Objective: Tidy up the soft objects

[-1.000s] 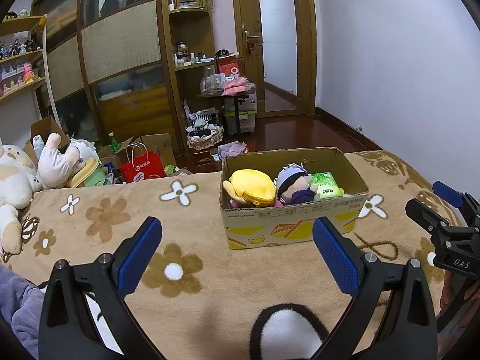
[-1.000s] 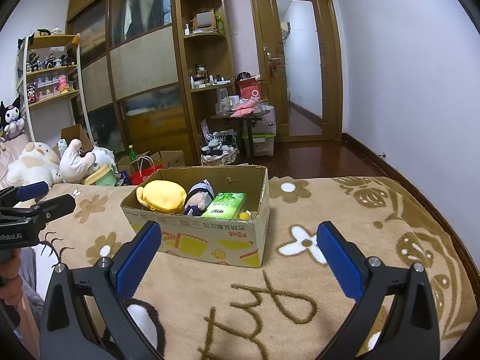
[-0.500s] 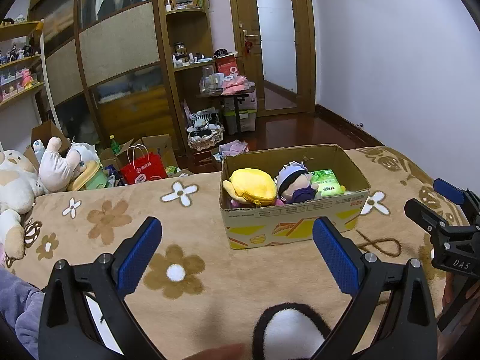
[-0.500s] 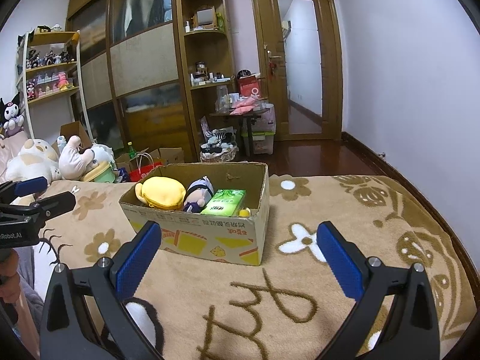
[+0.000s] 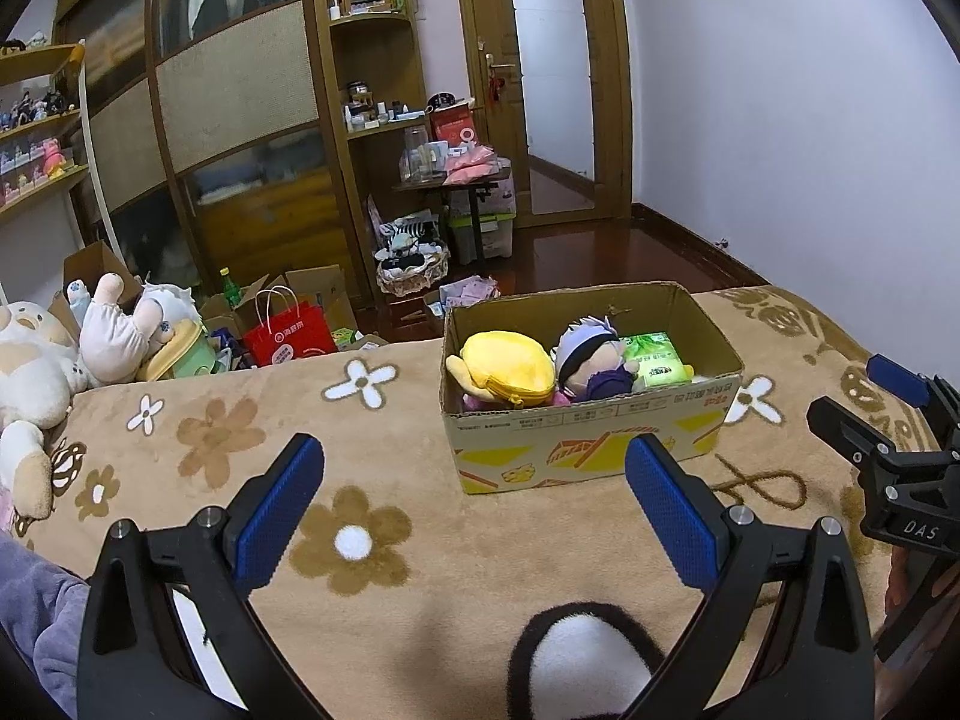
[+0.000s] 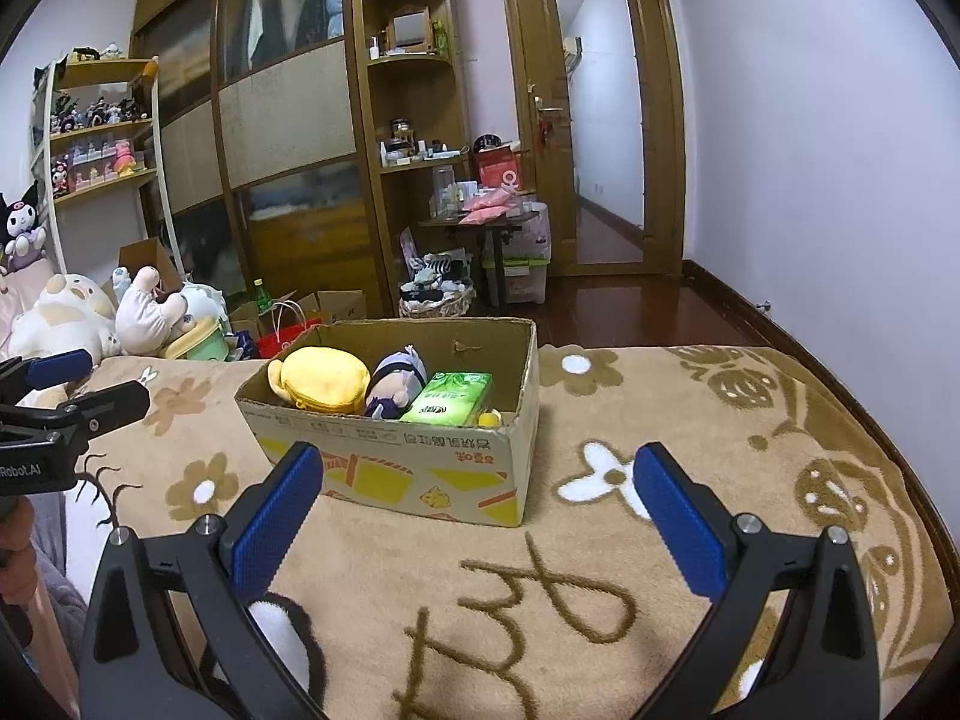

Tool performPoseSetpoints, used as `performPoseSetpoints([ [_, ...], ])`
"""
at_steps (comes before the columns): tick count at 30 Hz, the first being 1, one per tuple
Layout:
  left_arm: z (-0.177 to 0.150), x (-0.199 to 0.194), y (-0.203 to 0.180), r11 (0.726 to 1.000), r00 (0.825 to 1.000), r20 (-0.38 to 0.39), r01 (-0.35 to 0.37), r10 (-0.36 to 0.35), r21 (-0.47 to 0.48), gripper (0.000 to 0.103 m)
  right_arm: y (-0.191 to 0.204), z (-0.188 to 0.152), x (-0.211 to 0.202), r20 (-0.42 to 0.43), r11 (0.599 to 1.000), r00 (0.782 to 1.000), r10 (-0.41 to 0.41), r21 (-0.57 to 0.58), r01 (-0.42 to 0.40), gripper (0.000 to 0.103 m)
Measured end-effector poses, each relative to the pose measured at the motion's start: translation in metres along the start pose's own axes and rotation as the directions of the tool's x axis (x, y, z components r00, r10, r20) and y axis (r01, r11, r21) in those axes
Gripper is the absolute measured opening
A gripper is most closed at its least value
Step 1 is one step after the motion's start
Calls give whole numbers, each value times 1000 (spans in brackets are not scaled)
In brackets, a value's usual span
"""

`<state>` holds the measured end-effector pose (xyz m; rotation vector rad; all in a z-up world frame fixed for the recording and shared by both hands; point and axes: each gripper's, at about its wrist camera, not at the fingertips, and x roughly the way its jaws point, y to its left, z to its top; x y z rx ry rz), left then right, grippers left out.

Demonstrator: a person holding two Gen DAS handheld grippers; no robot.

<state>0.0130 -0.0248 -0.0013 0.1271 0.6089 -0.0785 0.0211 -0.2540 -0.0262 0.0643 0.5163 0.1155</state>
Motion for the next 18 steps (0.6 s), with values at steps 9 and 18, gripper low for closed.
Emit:
performPoseSetpoints([
  [9,1,-1,-2,1000,1000,4,2,-2,16,100,0,-1,1,-1,1000,1000,-3,0,3,103],
  [18,1,-3,-2,1000,1000,6,7,-7,6,100,2,-2,0,7,1000,1000,-5,6,5,103],
])
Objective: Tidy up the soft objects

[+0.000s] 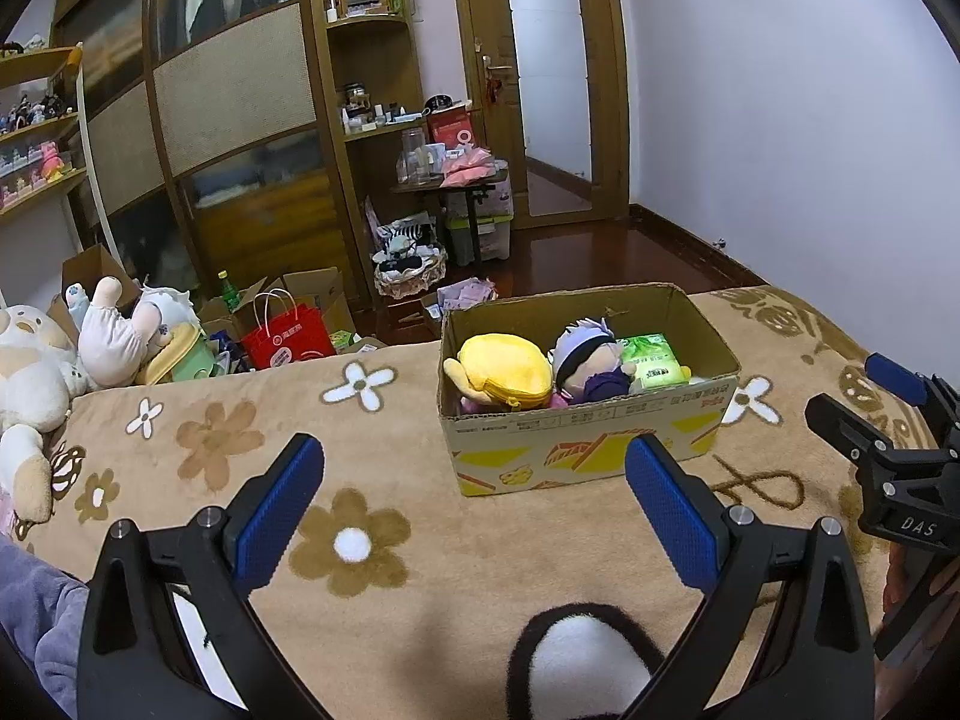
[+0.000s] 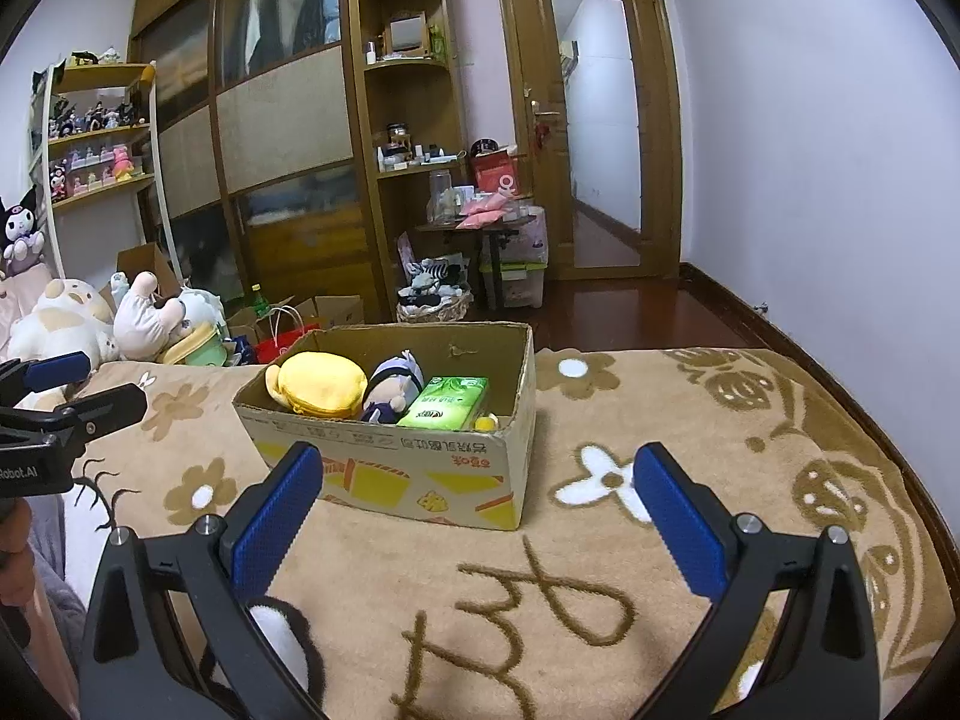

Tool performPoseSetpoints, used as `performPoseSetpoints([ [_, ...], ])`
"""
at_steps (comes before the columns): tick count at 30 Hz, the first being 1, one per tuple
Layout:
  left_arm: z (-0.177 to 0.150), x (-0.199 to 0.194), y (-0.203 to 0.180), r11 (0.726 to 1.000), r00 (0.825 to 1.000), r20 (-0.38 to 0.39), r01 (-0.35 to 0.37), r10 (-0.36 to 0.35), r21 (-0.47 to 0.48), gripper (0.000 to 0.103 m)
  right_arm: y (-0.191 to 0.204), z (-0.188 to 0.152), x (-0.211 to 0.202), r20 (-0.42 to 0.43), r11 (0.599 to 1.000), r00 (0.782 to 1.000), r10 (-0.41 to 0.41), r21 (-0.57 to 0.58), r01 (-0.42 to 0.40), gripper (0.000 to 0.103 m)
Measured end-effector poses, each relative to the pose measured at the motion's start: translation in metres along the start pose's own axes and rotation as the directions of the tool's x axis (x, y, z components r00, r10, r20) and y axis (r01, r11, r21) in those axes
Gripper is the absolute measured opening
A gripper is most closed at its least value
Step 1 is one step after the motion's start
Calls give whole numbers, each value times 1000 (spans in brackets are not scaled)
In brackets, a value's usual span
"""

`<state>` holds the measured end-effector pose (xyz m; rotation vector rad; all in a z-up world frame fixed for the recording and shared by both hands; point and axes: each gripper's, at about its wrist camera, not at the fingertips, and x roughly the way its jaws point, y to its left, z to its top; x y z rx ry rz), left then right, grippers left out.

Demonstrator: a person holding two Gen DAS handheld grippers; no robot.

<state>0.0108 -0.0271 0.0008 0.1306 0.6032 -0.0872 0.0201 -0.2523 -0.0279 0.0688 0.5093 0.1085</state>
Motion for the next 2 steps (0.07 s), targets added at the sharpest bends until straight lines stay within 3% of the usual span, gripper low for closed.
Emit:
performPoseSetpoints([
  [2,0,0,0,1000,1000,-1,0,0,1,100,0,1,0,1,1000,1000,-1,0,1,103],
])
